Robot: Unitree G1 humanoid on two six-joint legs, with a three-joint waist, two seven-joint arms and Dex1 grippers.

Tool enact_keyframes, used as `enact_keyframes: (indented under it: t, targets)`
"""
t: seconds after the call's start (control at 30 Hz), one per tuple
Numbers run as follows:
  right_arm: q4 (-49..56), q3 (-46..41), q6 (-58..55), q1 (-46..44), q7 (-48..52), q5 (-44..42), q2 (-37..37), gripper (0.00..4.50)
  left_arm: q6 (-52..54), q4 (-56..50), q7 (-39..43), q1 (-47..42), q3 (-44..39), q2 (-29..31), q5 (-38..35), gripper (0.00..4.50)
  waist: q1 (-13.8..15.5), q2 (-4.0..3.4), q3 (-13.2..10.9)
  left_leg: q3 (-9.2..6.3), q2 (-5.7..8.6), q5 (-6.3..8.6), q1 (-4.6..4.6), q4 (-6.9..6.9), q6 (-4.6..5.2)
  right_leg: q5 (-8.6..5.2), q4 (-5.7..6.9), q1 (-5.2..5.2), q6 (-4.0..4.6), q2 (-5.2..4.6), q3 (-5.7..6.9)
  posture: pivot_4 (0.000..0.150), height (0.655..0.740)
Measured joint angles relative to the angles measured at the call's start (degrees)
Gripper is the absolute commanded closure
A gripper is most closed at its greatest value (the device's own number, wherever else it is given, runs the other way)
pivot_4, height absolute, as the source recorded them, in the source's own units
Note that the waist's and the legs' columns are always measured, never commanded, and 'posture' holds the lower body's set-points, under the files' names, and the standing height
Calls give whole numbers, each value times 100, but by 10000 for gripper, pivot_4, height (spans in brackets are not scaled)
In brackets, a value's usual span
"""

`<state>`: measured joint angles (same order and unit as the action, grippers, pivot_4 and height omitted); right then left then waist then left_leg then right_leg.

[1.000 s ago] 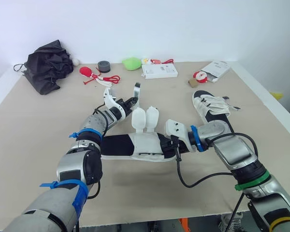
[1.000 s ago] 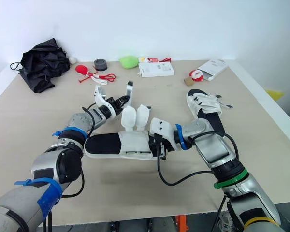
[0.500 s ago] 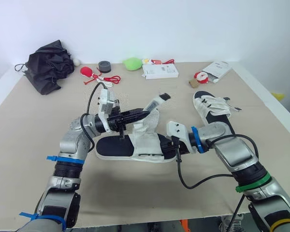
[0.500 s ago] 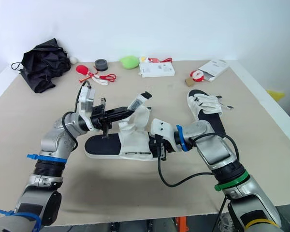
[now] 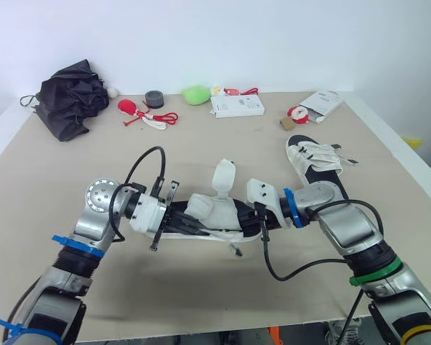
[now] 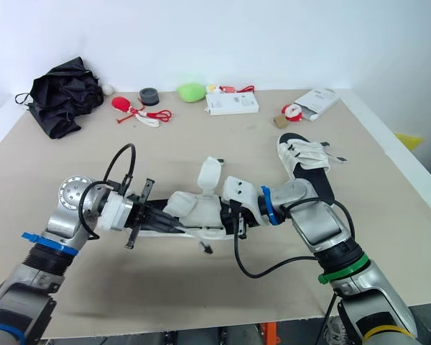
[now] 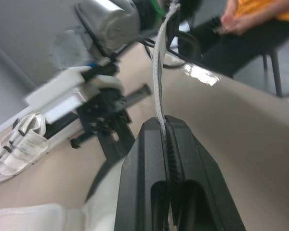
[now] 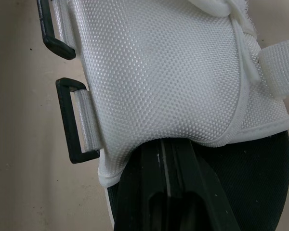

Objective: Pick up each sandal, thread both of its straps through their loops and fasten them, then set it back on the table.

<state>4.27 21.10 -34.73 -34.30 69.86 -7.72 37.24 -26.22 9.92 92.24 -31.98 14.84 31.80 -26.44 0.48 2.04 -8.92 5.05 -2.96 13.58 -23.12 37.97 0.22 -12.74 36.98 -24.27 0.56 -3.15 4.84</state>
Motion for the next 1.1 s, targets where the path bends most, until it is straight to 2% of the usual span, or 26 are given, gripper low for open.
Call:
enact_keyframes:
  t: [0.03,0.1,0.17,0.2,0.3,0.33,0.37,0.4,0.43,0.47,0.53,0.57,0.6,0.77,0.93,1.1]
  targets:
    - [-5,1,11,-25,4,0,0,45000,-96,100,0,17,40,75,-1,30016,1,0,0,0,0,0,0,0,0,0,0,-1,0,0,2,1500,7400]
    - [-5,4,13,-28,11,0,0,45000,-67,100,0,31,36,66,-5,21453,1,0,0,1,-1,0,-1,0,0,-1,0,-1,0,2,5,1500,7400]
    - [-7,26,21,-31,12,0,-9,45000,193,-9,-28,123,11,73,-76,17868,0,0,0,2,-1,1,-1,0,1,-1,0,-2,-1,4,5,1500,7400]
    - [-7,39,29,-33,24,0,-6,45000,679,-404,-100,343,0,107,-276,14746,-6,-1,0,3,-4,4,-1,-1,3,-5,0,-3,-3,6,0,1500,7400]
    - [-13,70,37,-48,8,0,-19,45000,1298,-833,-203,517,-6,345,-490,14746,-14,-1,-1,4,-11,4,-2,-1,3,-6,0,-5,-2,12,-1,1500,7400]
    - [-24,100,48,-71,8,0,-42,45000,2261,-1364,-319,786,-16,836,-804,14746,-17,-5,1,3,-15,6,0,-3,1,-10,1,-6,1,16,-4,1500,7400]
    - [-20,98,63,-64,8,-2,-42,45000,2613,-1523,-360,894,-13,1054,-898,14746,-28,-6,0,4,-23,7,0,-6,-2,-14,0,-8,2,22,-9,1500,7400]
    - [-26,102,70,-69,27,-1,-39,45000,3777,-1852,-574,1108,-10,1583,-1328,14746,-21,-9,0,0,-23,8,4,-10,-4,-25,5,-7,1,23,-8,1500,7400]
    - [-23,100,75,-68,30,-2,-35,45000,4350,-1994,-691,1194,-5,1858,-1556,14746,-20,-7,-1,-4,-29,8,4,-13,-4,-29,5,-7,-1,27,-7,1500,7400]
    - [-25,93,77,-68,44,-1,-6,45000,5372,-2151,-986,1251,-25,2149,-2073,14746,-13,-9,0,-10,-29,8,7,-15,-4,-33,5,-5,-1,28,-3,1500,7400]
    - [-45,98,77,-71,65,0,8,45000,6799,-2332,-1497,1302,-108,2360,-2891,14746,-2,-9,0,-15,-29,8,8,-16,-4,-37,5,-4,-6,27,1,1500,7400]
    - [-45,98,77,-71,64,0,7,45000,6918,-2353,-1548,1302,-115,2360,-2969,14746,1,-11,0,-15,-28,8,9,-15,-4,-38,5,-3,-5,27,3,1500,7400]
    - [-40,109,78,-74,49,-1,-18,45000,8043,-2470,-2155,1427,-163,2363,-3599,14746,-2,-11,1,-13,-28,8,10,-17,-5,-37,5,-3,-6,27,-2,1500,7400]
    - [-5,111,71,-66,90,-2,-3,45000,8789,-2640,-3126,1960,-280,2107,-3700,14746,-1,-9,2,-12,-26,14,12,-24,-17,-44,5,-2,5,27,-3,1500,7400]
    - [3,118,17,-98,89,-2,-6,45000,8792,-2933,-3584,2324,-329,1748,-3475,14746,1,-13,6,-11,-24,14,14,-24,-22,-44,6,-1,8,24,-3,1500,7400]
    - [20,122,-14,-96,92,-1,26,45000,8727,-2969,-4102,2362,-387,1075,-3298,14746,5,-17,10,-12,-18,14,19,-24,-22,-44,6,5,9,19,-4,1500,7400]
